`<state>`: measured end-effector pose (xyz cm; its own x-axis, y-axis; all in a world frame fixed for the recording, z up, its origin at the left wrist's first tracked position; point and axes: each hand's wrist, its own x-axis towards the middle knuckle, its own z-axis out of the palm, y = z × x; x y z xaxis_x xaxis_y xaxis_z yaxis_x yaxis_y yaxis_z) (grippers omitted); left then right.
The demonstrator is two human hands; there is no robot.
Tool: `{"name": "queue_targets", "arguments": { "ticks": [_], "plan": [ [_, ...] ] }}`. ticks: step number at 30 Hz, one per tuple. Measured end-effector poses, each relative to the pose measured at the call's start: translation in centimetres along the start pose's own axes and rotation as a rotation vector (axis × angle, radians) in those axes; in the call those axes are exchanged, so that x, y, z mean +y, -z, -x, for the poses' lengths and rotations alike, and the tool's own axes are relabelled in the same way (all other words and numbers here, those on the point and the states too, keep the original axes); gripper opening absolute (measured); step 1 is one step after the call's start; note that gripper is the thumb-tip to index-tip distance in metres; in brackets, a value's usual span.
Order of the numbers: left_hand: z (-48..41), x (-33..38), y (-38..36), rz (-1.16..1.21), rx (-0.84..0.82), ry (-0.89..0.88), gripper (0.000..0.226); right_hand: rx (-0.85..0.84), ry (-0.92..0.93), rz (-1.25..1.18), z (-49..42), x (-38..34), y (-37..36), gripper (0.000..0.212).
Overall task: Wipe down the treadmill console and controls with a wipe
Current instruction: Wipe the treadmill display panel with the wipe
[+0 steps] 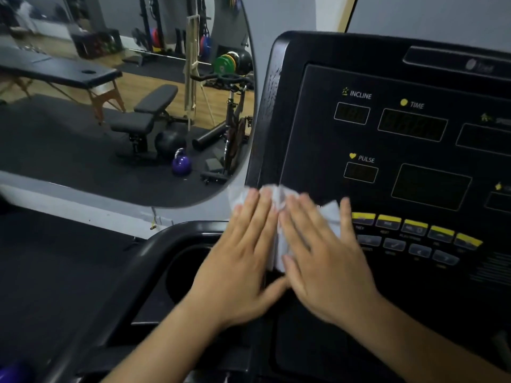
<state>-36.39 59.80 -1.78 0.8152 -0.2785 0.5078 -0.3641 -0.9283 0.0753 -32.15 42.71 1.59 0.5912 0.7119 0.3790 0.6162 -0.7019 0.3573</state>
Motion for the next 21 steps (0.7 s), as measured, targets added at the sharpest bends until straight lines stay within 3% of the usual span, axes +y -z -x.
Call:
{"name": "queue_targets", "arguments": {
  "ticks": [3, 9, 16, 21],
  "plan": [
    [0.5, -0.7, -0.1, -0.047, -0.001, 0.006, 0.091, -0.02, 0.033, 0.003, 0.5, 0.2, -0.1, 0.062],
    [-3.6, -2.0, 1.9, -0.018, 0.037, 0.025, 0.091, 0.031, -0.112, 0.007, -3.2, 1.4, 1.3, 0.061],
    [2.5, 0.2, -0.3, -0.057, -0.059, -0.011, 0.089, -0.069, 0.049, -0.029, 3.0, -0.5, -0.8, 0.067],
    [-2.4, -0.1, 1.4, -0.069, -0.008, 0.006, 0.083, -0.01, -0.1, -0.025, -0.9, 1.3, 0.9, 0.067]
  ]
}}
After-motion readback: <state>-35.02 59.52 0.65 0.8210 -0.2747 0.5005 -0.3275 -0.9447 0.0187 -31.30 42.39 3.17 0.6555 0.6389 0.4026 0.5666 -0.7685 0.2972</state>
